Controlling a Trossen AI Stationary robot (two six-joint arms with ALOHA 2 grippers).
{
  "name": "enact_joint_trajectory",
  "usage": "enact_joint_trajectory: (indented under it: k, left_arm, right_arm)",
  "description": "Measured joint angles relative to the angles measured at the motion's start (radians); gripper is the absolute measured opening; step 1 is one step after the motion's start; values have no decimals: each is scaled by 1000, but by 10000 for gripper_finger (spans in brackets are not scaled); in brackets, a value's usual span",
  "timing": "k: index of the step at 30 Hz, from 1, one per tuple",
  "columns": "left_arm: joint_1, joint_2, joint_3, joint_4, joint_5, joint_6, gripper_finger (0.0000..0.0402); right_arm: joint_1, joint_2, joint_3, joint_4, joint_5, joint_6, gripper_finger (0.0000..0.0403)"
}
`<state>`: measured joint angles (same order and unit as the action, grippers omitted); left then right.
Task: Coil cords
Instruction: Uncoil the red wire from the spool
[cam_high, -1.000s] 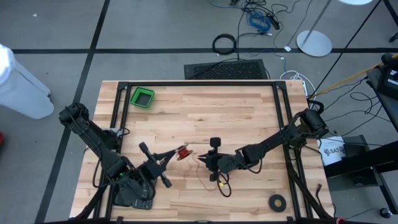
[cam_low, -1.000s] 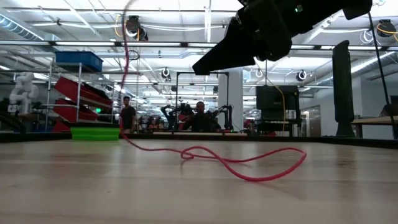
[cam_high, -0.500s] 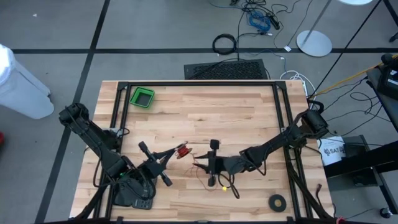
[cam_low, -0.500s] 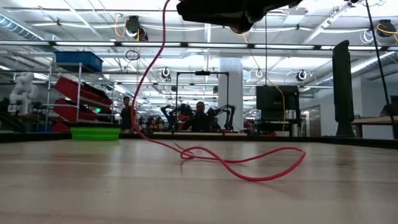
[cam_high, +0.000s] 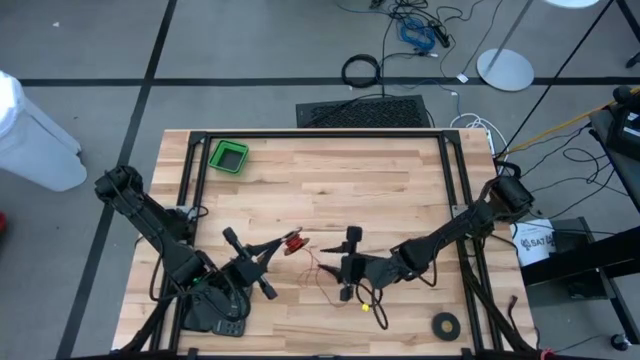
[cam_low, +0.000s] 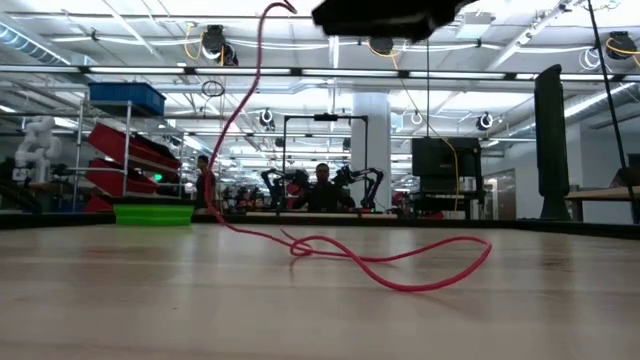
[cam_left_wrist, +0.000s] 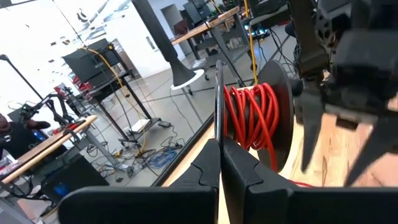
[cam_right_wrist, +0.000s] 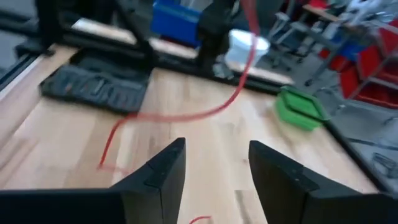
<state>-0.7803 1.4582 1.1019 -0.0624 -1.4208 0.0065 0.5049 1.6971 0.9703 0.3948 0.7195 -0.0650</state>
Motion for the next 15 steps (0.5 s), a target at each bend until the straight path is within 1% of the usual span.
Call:
enact_joint_trajectory:
  k: [2, 4, 8, 12, 15]
  left_arm:
    - [0, 0, 0, 0, 0, 0, 4]
    - [1, 0, 0, 0, 0, -1, 4]
    - [2, 0, 0, 0, 4, -9, 4]
    - [4, 0, 0, 0, 10, -20, 4]
    - [9, 0, 0, 0, 11, -20, 4]
  right_arm:
    - [16, -13, 0, 31, 45, -5, 164]
    - [24, -18, 0, 86, 65, -25, 164]
    - [12, -8, 0, 175, 66, -52, 164]
    - [-8, 15, 0, 197, 58, -52, 164]
    - [-17, 38, 0, 246, 13, -53, 164]
